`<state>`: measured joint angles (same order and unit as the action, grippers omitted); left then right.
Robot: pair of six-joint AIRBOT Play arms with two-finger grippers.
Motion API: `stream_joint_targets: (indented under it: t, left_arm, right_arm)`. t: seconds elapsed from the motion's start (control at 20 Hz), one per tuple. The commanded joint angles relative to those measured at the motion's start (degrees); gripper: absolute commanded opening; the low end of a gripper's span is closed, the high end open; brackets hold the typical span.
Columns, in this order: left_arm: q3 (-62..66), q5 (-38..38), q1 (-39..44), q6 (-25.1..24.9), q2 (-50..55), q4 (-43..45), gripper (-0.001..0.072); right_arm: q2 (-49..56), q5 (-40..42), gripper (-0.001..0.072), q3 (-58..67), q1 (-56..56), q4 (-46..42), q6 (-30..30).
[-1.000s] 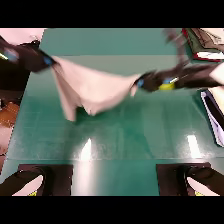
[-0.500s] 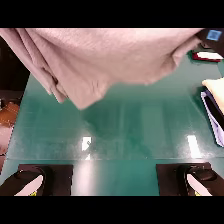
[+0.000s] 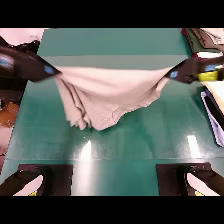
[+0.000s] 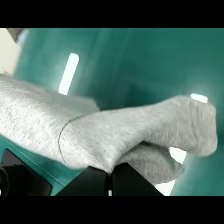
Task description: Fold the shirts.
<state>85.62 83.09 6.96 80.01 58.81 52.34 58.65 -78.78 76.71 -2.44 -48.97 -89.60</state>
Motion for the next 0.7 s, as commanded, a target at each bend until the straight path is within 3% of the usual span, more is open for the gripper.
stream_joint_targets:
  t: [0.0, 0.2, 0.3, 0.35, 0.4, 0.45, 0.65]
  left_arm:
    - [-16.11, -6.64, 0.02, -2.54, 3.67, -0.15, 0.0024]
    - [-21.4, -17.42, 0.02, -3.72, 10.6, 1.09, 0.0025]
    - [-21.22, -21.33, 0.02, -3.91, 11.41, 3.61, 0.0039]
    - [-20.61, -21.88, 0.02, -3.96, 11.37, 5.86, 0.0302]
    - [-19.76, -21.29, 0.02, -3.93, 11.3, 8.5, 0.0544]
    - [-18.73, -19.1, 0.02, -3.93, 11.3, 11.28, 0.0558]
    - [-20.44, -13.62, 0.02, -5.64, 11.37, 13.73, 0.0545]
  right_arm:
    - [8.98, 4.39, 0.0013, -6.73, 0.15, -1.84, 1.49]
    - [17.84, 13.2, 0.0014, -6.82, 0.57, -2.14, 2.95]
    - [21.27, 13.46, 0.0019, -3.02, 2.21, -2.1, 3.13]
    - [22.49, 12.17, 0.0101, -0.61, 3.21, -2.05, 3.15]
    - [23.54, 10.25, 0.0377, 2.14, 4.68, -2.08, 3.15]
    - [24.09, 8.31, 0.0513, 4.5, 6.12, -2.08, 3.13]
    - [22.64, 3.1, 0.0509, 10.78, 12.11, -2.12, 3.15]
